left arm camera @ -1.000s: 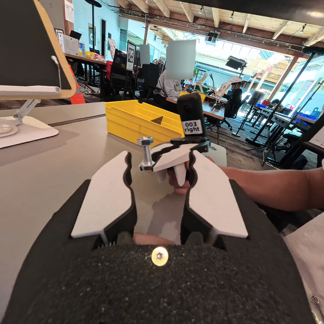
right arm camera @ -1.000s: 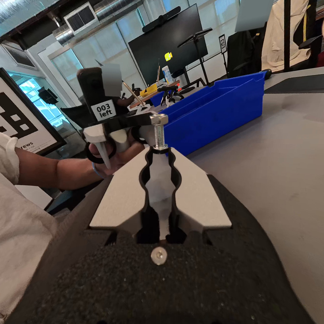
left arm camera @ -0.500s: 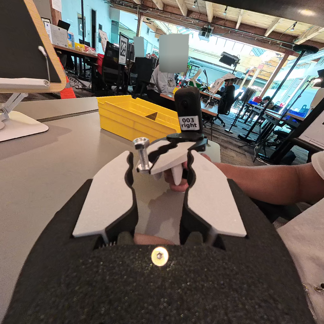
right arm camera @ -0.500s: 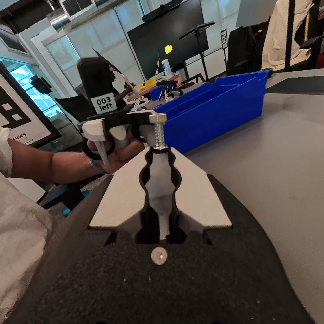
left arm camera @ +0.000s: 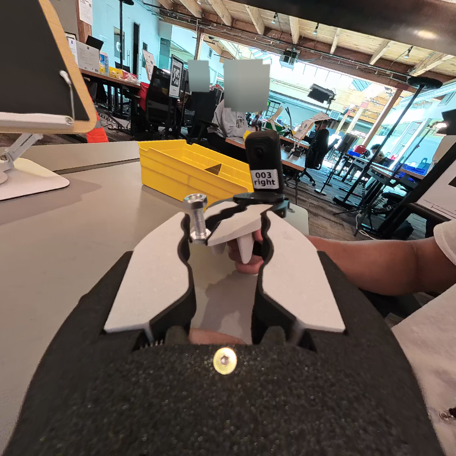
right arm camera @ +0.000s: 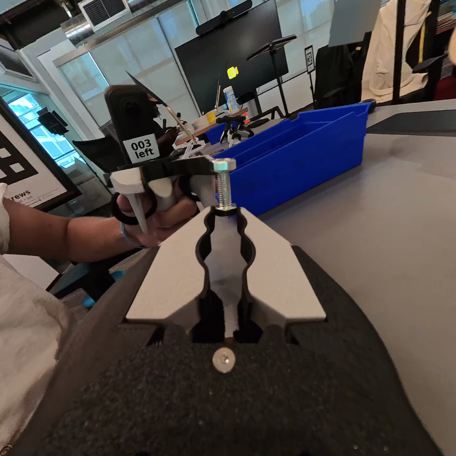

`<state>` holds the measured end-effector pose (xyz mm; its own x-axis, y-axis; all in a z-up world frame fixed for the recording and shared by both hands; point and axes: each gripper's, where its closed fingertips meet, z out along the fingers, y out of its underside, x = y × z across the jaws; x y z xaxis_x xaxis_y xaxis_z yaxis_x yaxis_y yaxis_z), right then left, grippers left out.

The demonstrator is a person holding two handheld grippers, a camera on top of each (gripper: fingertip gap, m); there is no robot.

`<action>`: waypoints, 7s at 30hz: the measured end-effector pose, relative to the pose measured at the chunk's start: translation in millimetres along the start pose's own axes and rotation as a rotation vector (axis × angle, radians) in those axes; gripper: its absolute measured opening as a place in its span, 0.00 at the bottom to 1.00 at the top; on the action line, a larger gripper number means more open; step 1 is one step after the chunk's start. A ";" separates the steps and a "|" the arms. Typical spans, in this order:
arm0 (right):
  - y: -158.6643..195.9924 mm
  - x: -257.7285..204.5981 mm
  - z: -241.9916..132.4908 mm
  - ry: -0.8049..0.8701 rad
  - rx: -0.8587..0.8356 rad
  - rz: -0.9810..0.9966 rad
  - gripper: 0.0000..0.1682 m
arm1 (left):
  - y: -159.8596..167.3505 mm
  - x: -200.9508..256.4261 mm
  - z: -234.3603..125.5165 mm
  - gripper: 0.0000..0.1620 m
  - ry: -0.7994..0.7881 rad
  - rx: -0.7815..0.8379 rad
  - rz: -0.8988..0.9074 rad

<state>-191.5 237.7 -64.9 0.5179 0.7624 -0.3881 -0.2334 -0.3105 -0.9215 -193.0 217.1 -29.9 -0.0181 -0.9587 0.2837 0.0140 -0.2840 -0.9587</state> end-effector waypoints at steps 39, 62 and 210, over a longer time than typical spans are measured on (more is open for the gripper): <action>9.3 -28.9 13.3 -0.118 -0.032 -0.012 0.10 | -1.4 4.5 0.5 0.31 0.055 0.001 -0.033; 1.9 -25.7 7.3 -0.109 0.000 -0.033 0.10 | -7.6 8.9 -3.2 0.31 0.056 0.010 -0.002; -39.3 302.5 -310.8 0.741 -1.301 -0.093 0.10 | 43.9 -51.4 -55.3 0.12 -0.368 -0.205 0.100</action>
<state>230.2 304.0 -151.3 0.8703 0.4783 0.1175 0.4919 -0.8560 -0.1587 -246.7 254.6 -87.6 0.3317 -0.9328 0.1408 -0.2024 -0.2162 -0.9551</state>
